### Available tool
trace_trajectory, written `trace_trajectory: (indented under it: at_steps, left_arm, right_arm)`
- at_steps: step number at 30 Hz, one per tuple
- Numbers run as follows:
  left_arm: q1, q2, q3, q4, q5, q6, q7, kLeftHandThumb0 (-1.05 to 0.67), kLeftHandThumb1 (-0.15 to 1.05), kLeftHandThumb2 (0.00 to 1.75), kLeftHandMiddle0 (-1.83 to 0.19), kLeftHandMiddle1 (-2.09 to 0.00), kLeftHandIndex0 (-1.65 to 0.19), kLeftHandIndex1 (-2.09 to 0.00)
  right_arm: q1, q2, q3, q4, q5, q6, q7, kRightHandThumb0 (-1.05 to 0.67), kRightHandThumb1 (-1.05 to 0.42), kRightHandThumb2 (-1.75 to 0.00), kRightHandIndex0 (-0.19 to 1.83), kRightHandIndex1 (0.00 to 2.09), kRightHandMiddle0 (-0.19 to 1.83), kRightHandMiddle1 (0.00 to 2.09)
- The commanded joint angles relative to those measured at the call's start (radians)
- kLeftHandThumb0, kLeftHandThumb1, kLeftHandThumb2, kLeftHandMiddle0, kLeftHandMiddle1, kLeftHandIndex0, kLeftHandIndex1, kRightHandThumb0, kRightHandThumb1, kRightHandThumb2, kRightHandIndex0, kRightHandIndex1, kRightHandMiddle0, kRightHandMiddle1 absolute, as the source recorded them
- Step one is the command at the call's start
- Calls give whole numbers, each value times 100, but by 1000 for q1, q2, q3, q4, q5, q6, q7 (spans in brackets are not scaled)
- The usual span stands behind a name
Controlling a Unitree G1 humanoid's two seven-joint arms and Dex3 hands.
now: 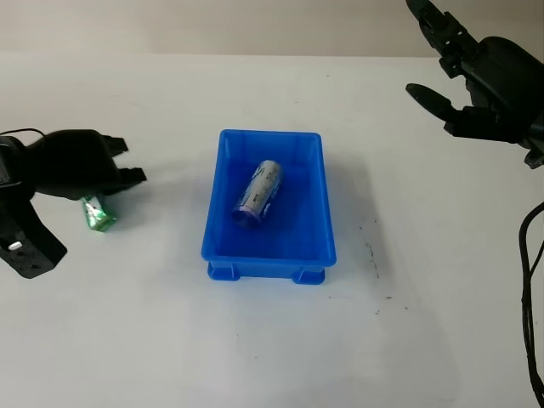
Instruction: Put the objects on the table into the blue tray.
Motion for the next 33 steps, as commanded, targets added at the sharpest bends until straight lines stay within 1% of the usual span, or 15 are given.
trace_trajectory:
  at_steps: [1, 2, 3, 4, 5, 6, 7, 11, 12, 14, 18, 19, 23, 27, 33]
  left_arm:
    - [-11, 3, 73, 52, -88, 22, -69, -6, 101, 6, -14, -144, -7, -152]
    - [-4, 5, 112, 64, -142, 30, -70, -9, 97, 5, -19, -131, -11, -140]
    - [1, 8, 137, 68, -180, 36, -73, -11, 99, 6, -5, -168, -5, -157]
    - [3, 8, 177, 73, -238, 43, -101, -12, 101, 8, 2, -185, 2, -172]
    - [5, 7, 216, 71, -295, 48, -131, -13, 103, 12, 6, -197, 10, -190]
    - [10, 2, 271, 62, -377, 55, -197, -14, 104, 16, 6, -203, 12, -200]
    - [22, -2, 330, 46, -466, 58, -254, -14, 104, 14, 4, -207, 9, -205]
    - [94, -12, 500, -66, -733, 69, -420, -12, 101, 7, -6, -209, 2, -209]
    - [122, -19, 550, -124, -819, 76, -474, -12, 100, 6, -6, -209, 3, -209]
    - [173, -28, 618, -232, -931, 115, -557, -12, 98, 5, -6, -209, 5, -208]
    - [284, -69, 724, -463, -1098, 228, -670, -14, 96, 5, -11, -194, -5, -191]
    - [310, -82, 746, -513, -1138, 255, -695, -13, 95, 5, -13, -191, -7, -188]
    - [388, -128, 815, -676, -1237, 362, -762, -16, 96, 6, -13, -199, -7, -192]
    - [431, -169, 857, -793, -1296, 470, -806, -18, 97, 6, -9, -208, -4, -202]
    - [481, -235, 898, -999, -1352, 684, -840, -21, 96, 5, -12, -209, -7, -205]
  right_arm:
    - [-5, -13, -9, -2, 2, -9, -3, -80, -105, -49, -15, 6, -12, 6]
    - [-6, -12, -8, -2, 3, -9, -2, -80, -105, -49, -15, 6, -12, 6]
    - [-6, -12, -8, -3, 3, -9, -2, -80, -105, -49, -15, 6, -12, 6]
    - [-6, -11, -8, -2, 6, -9, 1, -80, -105, -49, -16, 6, -12, 6]
    - [-5, -11, -8, -4, 8, -7, 3, -80, -105, -50, -16, 5, -13, 5]
    - [-4, -10, -9, -4, 12, -6, 6, -80, -105, -50, -16, 5, -13, 5]
    - [-4, -10, -8, -3, 13, -9, 8, -80, -105, -50, -16, 5, -13, 5]
    - [-2, -11, -4, -7, 5, -8, 5, -80, -105, -50, -17, 5, -13, 5]
    - [-1, -10, -1, -8, 1, -7, 3, -80, -105, -50, -16, 5, -13, 5]
    - [-1, -8, 3, -6, -5, -13, 2, -81, -105, -51, -16, 5, -13, 5]
    - [0, -1, 12, -5, -18, -29, -6, -81, -105, -52, -16, 5, -14, 5]
    - [1, 1, 13, -9, -20, -26, -8, -81, -105, -52, -16, 5, -14, 5]
    - [5, 5, 12, -11, -15, -24, -12, -81, -105, -53, -16, 5, -14, 5]
    - [6, 7, 9, -3, -9, -34, -11, -80, -105, -53, -16, 5, -15, 5]
    - [11, 7, 10, -6, -10, -30, -15, -81, -105, -53, -16, 5, -15, 5]
